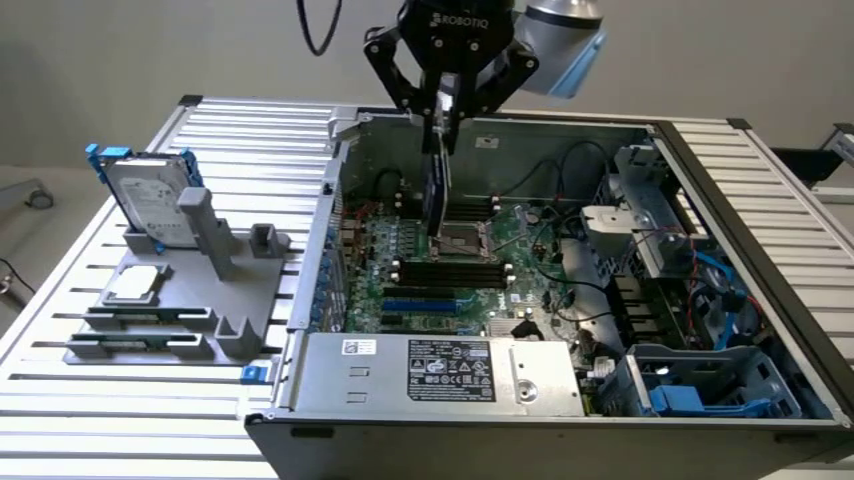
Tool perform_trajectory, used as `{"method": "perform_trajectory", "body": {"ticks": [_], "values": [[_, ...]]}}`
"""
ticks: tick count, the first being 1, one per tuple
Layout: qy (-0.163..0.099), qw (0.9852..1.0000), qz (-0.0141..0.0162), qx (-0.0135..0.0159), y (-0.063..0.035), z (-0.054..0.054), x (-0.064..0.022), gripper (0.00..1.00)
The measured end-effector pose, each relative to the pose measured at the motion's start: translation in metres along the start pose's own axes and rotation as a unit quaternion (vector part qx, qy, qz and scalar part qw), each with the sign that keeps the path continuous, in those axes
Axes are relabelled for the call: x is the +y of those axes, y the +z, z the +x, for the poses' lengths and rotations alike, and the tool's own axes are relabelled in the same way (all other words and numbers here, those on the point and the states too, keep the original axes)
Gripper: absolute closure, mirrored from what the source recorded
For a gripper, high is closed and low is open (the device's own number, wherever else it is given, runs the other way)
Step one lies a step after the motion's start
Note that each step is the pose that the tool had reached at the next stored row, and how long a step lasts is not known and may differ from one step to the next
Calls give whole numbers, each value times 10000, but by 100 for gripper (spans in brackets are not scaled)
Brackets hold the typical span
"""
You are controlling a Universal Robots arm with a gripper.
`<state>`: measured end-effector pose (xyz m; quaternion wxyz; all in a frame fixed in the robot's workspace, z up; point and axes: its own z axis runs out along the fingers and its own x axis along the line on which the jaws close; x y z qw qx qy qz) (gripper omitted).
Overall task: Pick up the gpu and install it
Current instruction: 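Pick up the gpu and move the gpu toward the slot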
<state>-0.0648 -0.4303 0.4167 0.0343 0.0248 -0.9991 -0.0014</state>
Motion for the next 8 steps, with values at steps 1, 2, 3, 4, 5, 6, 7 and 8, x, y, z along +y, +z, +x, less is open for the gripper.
{"method": "perform_trajectory", "body": {"ticks": [1,2,3,4,5,6,7,8], "values": [[3,10000,0,0,15,-46,-2,74],[6,10000,-1,0,30,-92,-4,74],[11,10000,-2,0,46,-136,-6,74],[16,10000,-2,-1,63,-180,-8,74],[20,10000,-2,0,74,-196,-9,74],[20,10000,-2,8,73,-199,-9,74],[20,10000,-2,7,74,-199,-9,74],[20,10000,-2,7,73,-199,-9,74]]}}
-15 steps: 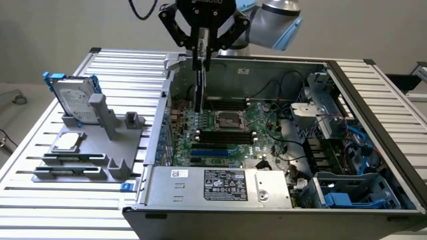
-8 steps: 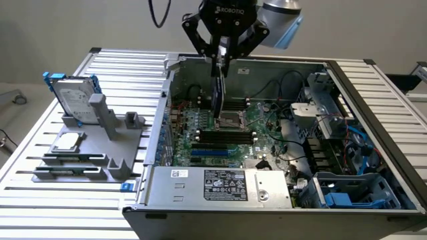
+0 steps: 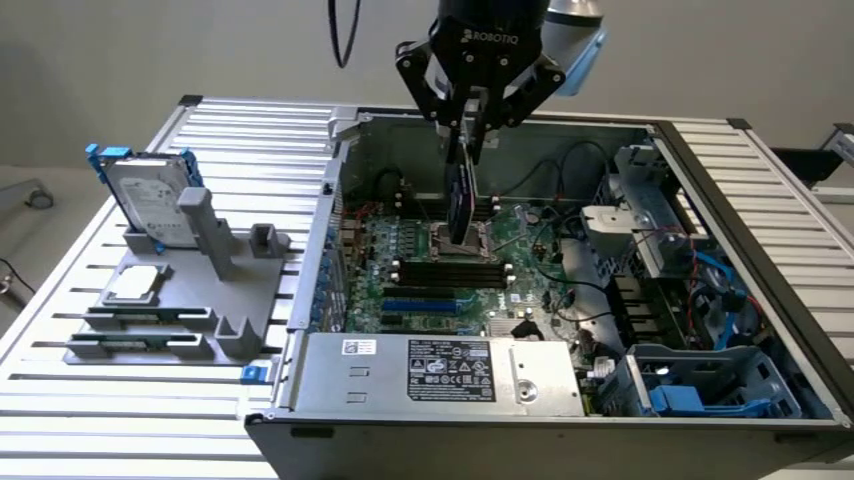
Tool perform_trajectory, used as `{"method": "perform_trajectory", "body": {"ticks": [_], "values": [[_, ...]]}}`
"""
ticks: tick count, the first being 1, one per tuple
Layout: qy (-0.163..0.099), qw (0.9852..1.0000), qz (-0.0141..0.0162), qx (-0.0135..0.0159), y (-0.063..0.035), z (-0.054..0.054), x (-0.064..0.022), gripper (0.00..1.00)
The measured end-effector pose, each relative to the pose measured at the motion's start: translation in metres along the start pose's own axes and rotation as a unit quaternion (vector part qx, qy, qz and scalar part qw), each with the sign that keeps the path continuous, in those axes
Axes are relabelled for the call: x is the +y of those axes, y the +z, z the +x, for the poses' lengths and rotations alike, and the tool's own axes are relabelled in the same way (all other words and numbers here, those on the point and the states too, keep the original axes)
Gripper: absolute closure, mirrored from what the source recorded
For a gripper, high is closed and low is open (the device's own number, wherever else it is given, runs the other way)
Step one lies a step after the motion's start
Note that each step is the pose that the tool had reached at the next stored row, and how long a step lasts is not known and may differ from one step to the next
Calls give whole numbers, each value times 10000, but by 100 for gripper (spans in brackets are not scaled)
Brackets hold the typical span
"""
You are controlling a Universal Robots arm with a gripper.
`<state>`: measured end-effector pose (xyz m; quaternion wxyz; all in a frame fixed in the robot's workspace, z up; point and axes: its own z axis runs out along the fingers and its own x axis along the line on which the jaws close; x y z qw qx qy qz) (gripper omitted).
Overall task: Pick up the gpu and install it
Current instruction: 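Pick up the gpu and move the gpu toward the slot, then insert the gpu into the slot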
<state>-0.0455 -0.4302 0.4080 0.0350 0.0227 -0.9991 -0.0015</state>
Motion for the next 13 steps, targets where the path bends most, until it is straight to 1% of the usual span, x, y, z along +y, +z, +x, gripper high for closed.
{"method": "perform_trajectory", "body": {"ticks": [13], "values": [[0,10000,0,0,0,0,0,74]]}}
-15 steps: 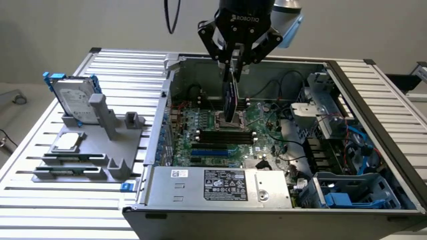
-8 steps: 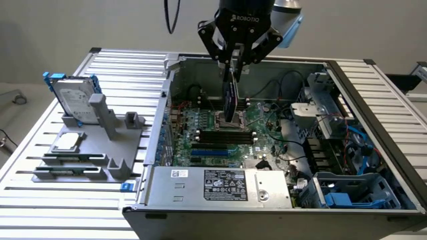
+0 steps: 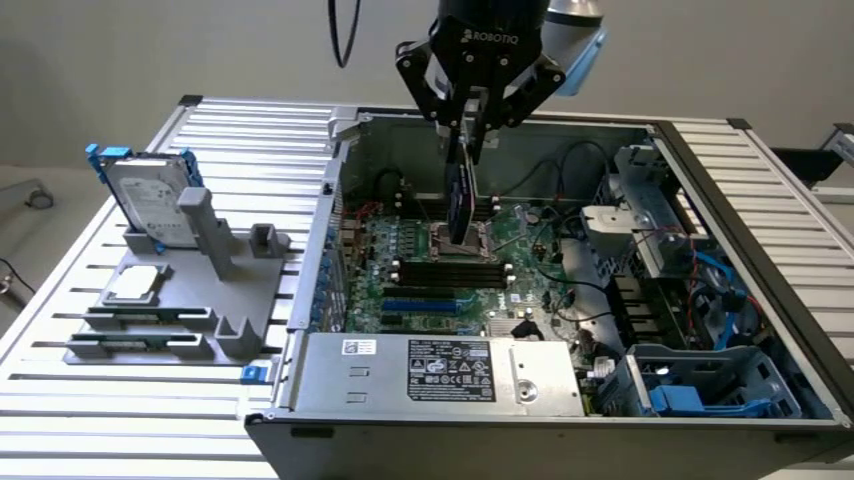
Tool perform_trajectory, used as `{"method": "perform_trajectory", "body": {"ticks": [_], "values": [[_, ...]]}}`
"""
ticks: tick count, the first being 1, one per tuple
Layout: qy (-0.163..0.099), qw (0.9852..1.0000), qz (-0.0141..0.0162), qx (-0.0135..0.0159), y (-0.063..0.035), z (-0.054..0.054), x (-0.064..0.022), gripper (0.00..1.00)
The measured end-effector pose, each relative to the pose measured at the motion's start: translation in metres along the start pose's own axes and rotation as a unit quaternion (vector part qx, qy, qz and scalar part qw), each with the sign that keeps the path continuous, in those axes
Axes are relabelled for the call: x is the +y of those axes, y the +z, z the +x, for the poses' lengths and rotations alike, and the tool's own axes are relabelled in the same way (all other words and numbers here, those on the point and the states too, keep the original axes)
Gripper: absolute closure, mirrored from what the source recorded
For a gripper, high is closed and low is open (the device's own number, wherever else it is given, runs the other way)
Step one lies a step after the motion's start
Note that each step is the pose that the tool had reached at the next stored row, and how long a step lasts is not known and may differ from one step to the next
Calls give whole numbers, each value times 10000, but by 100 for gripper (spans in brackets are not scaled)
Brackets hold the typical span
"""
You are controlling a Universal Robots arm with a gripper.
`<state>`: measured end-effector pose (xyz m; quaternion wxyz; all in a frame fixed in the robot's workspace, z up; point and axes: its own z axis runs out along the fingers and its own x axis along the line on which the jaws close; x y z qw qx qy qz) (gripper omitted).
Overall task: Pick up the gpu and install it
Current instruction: 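Insert the gpu into the slot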
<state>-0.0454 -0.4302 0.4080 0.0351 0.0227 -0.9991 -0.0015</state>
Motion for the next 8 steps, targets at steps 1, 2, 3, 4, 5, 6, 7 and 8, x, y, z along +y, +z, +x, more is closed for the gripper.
{"method": "perform_trajectory", "body": {"ticks": [1,2,3,4,5,6,7,8], "values": [[0,10000,0,0,0,0,0,74],[0,10000,0,0,0,0,0,74],[0,10000,0,0,0,0,0,74],[0,10000,-4,0,0,0,-1,74],[0,10000,-6,0,0,1,-1,74],[-6,10000,-12,-9,8,8,0,74],[-64,10000,-21,-16,14,9,-1,74],[-154,9999,-18,-17,18,9,0,74]]}}
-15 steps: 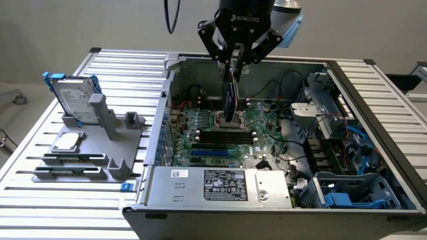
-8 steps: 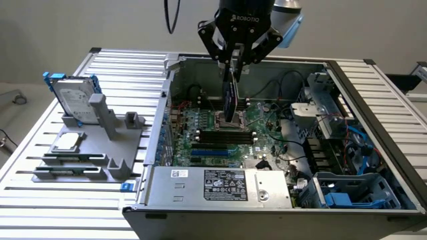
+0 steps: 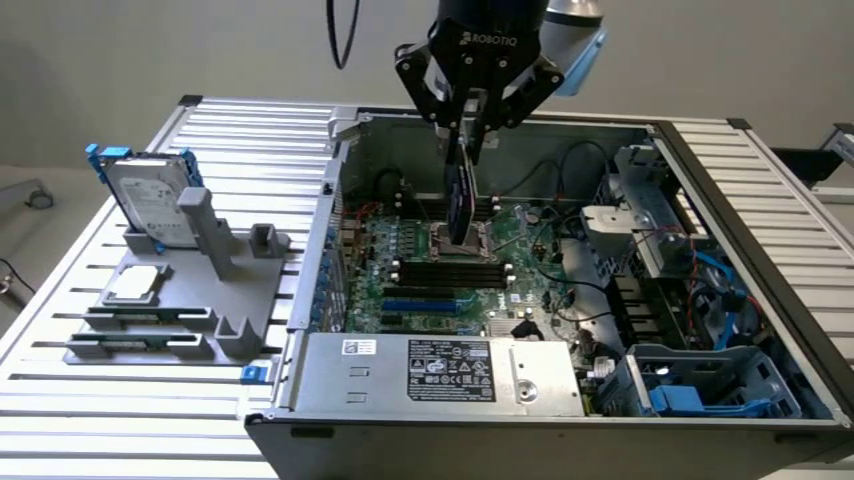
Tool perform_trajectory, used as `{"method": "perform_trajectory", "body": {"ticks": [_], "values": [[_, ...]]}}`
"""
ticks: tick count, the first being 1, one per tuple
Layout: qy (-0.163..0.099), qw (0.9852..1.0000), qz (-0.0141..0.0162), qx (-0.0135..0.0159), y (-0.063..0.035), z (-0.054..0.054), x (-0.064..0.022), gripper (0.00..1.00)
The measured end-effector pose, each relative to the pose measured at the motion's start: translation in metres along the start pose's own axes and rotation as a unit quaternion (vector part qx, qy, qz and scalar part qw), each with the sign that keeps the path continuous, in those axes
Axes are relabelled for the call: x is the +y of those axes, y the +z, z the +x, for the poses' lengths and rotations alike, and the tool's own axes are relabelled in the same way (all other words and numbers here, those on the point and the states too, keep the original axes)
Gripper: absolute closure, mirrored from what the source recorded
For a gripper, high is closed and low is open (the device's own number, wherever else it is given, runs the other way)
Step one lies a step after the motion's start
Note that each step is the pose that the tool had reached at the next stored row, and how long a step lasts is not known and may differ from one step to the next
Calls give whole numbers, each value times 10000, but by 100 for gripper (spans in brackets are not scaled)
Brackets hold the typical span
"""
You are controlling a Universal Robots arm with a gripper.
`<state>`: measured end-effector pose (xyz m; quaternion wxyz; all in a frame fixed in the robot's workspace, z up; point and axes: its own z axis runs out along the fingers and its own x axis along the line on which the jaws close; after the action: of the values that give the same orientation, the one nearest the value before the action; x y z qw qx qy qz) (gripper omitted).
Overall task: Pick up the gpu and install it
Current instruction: 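Insert the gpu into the slot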
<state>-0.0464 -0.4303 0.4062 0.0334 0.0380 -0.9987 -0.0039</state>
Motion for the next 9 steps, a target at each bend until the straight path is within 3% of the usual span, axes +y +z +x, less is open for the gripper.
{"method": "perform_trajectory", "body": {"ticks": [4,9], "values": [[-356,9994,18,3,22,-1,-1,74],[-815,9967,47,7,51,-3,-1,74]]}}
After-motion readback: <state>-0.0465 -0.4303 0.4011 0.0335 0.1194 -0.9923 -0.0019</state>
